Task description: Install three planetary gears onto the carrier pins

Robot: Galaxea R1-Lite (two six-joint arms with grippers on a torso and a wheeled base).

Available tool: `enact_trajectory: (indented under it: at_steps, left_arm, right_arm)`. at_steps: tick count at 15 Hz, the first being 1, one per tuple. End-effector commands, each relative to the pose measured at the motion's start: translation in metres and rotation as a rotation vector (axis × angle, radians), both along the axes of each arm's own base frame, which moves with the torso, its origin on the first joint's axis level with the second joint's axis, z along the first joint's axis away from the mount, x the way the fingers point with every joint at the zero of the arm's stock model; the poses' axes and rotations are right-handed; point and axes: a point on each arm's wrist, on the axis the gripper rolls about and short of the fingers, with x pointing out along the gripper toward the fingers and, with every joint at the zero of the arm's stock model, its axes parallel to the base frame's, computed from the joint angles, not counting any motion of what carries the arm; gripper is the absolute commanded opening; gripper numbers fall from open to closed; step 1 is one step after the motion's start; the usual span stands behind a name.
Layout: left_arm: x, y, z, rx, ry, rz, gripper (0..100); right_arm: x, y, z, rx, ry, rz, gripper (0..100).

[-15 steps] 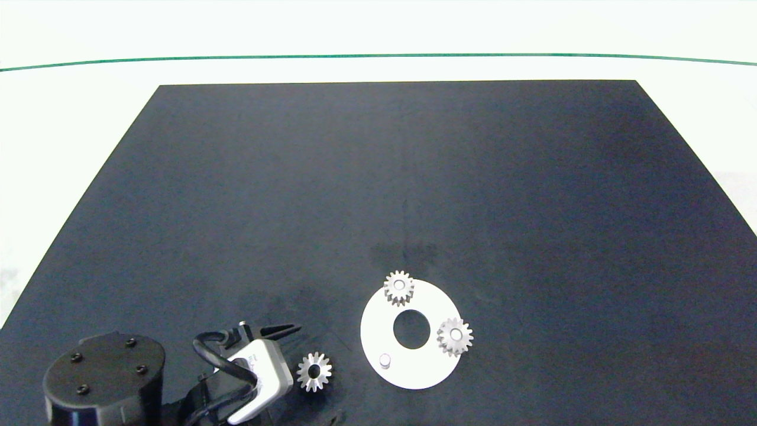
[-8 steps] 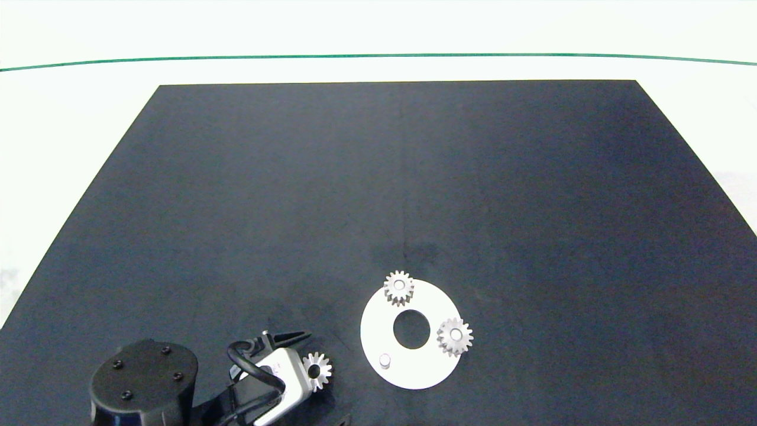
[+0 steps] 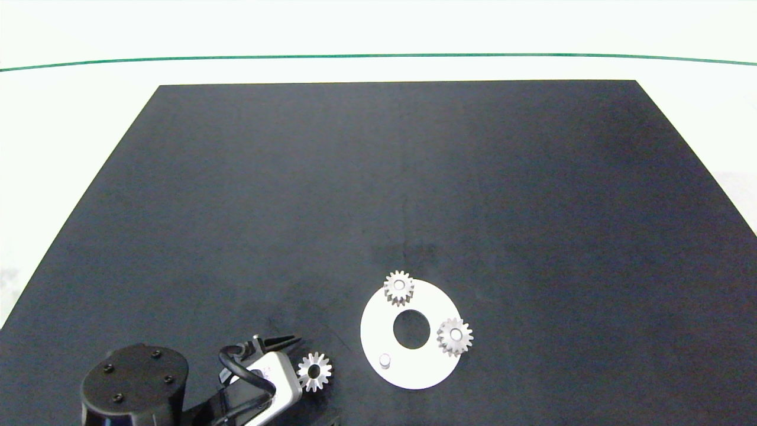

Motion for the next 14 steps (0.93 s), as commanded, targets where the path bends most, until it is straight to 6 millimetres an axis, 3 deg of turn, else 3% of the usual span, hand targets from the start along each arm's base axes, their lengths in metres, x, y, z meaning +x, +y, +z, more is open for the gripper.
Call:
enact_trajectory:
  at_steps: [1,14]
  left_arm:
    - [0.0012,-0.0002,0.0029,-0.009,-0.017,0.001,92]
    - [0.0021,-0.0021,0.0017,0.004,-0.021,-0.009,66]
  right_arm:
    - [0.0009,0.0004,0.0006,-0.005,0.006,-0.002,100]
    - [0.0013,0.0005,-0.0015,-0.011,0.015,-0.001,100]
